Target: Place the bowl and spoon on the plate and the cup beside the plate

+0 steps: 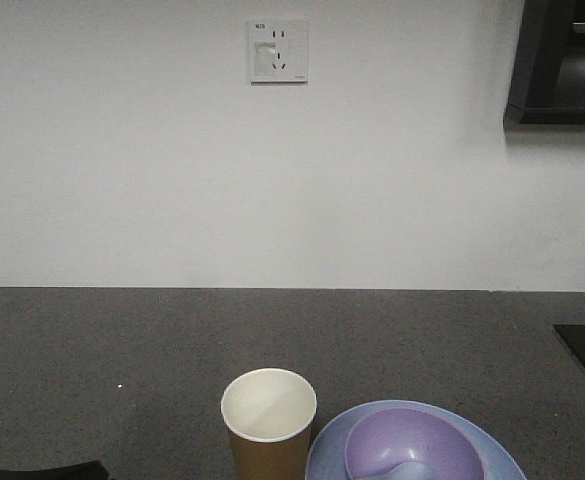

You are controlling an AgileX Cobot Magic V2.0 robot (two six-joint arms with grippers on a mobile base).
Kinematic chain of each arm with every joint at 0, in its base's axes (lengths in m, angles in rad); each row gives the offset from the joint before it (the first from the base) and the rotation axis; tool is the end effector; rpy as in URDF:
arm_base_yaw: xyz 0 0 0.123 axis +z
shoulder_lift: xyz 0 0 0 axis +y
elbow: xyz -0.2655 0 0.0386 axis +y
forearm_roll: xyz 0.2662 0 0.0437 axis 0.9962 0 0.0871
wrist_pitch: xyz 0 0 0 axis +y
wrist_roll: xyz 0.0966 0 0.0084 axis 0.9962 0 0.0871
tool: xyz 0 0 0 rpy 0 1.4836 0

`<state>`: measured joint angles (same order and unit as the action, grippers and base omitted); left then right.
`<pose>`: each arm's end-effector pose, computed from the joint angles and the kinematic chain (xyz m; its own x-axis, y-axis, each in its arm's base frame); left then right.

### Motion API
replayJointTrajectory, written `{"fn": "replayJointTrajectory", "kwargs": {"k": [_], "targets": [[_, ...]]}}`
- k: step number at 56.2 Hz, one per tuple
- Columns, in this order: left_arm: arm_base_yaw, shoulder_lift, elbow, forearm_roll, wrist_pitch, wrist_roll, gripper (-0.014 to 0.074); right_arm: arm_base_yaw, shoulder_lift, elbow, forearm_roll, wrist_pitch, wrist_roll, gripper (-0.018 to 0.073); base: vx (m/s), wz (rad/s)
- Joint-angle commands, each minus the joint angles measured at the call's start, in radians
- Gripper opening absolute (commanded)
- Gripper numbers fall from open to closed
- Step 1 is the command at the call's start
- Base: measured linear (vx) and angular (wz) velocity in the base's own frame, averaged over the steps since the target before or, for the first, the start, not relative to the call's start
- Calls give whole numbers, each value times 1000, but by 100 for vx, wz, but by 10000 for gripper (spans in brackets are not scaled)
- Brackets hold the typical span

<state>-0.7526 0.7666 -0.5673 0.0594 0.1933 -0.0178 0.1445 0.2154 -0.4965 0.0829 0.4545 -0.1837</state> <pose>0.1450 -0.1343 0.2959 -0.1917 0.2350 -0.9529 0.6839 0.7284 0.0420 0.0876 0.0163 0.3250 -0.0638 -0.1193 -0.9908 -0.1878 0.9765 -0.1055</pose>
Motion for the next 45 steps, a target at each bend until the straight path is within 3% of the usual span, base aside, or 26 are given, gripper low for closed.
{"fn": "replayJointTrajectory", "kwargs": {"k": [1, 11, 19, 27, 37, 45], "targets": [[2, -7, -28, 2, -88, -7, 0, -1, 10, -27, 2, -76, -6, -8, 0, 0], [5, -22, 36, 4, -128, 18, 0, -1, 10, -27, 2, -76, -6, -8, 0, 0], [74, -109, 153, -8, -193, 46, 0, -1, 10, -27, 2, -76, -6, -8, 0, 0], [235, -263, 285, -59, -226, 42, 0, -1, 10, -27, 2, -76, -6, -8, 0, 0], [459, -513, 427, -59, -226, 25, 0, -1, 10, -27, 2, -76, -6, -8, 0, 0], [598, -699, 524, -59, -211, -18, 0, -1, 10, -27, 2, -76, -6, -8, 0, 0]]}}
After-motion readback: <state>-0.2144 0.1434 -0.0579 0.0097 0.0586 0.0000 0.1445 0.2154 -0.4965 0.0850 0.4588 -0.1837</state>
